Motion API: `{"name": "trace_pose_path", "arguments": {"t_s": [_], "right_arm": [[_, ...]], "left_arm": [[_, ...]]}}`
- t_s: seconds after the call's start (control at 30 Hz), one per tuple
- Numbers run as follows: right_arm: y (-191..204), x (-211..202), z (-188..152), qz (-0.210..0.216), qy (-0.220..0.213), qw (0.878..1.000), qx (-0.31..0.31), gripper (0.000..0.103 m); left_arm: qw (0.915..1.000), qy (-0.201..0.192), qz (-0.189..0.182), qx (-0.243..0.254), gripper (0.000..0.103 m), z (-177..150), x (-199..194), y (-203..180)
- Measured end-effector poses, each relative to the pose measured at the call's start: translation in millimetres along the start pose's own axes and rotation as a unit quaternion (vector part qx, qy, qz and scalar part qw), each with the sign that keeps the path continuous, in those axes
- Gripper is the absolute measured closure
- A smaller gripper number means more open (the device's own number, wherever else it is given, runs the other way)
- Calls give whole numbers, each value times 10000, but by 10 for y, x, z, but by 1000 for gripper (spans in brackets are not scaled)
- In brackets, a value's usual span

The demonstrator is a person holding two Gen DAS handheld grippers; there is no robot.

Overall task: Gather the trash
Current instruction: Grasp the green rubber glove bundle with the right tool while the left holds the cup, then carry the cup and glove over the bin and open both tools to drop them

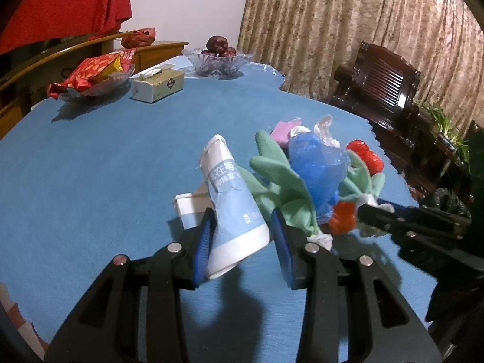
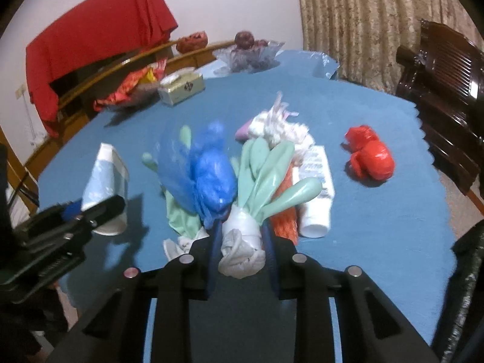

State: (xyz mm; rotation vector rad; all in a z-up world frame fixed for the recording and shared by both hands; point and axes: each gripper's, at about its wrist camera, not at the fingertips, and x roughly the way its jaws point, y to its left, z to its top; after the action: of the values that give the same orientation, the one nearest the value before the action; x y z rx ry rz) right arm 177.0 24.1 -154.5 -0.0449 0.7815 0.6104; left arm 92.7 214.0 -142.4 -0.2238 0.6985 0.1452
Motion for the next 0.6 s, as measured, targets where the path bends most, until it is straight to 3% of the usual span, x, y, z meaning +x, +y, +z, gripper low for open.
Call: {"name": "trace_pose_path", "arguments": {"t_s": [0.2, 0.6], "right_arm": [[-118, -296, 12, 63, -202, 9996, 174, 76], [-452, -967, -29, -321, -745, 9956, 458, 76]], "left_arm": [[9997, -108, -199, 94, 66, 68, -130, -187], [9953, -217, -810, 475, 66, 145, -332, -821]]}}
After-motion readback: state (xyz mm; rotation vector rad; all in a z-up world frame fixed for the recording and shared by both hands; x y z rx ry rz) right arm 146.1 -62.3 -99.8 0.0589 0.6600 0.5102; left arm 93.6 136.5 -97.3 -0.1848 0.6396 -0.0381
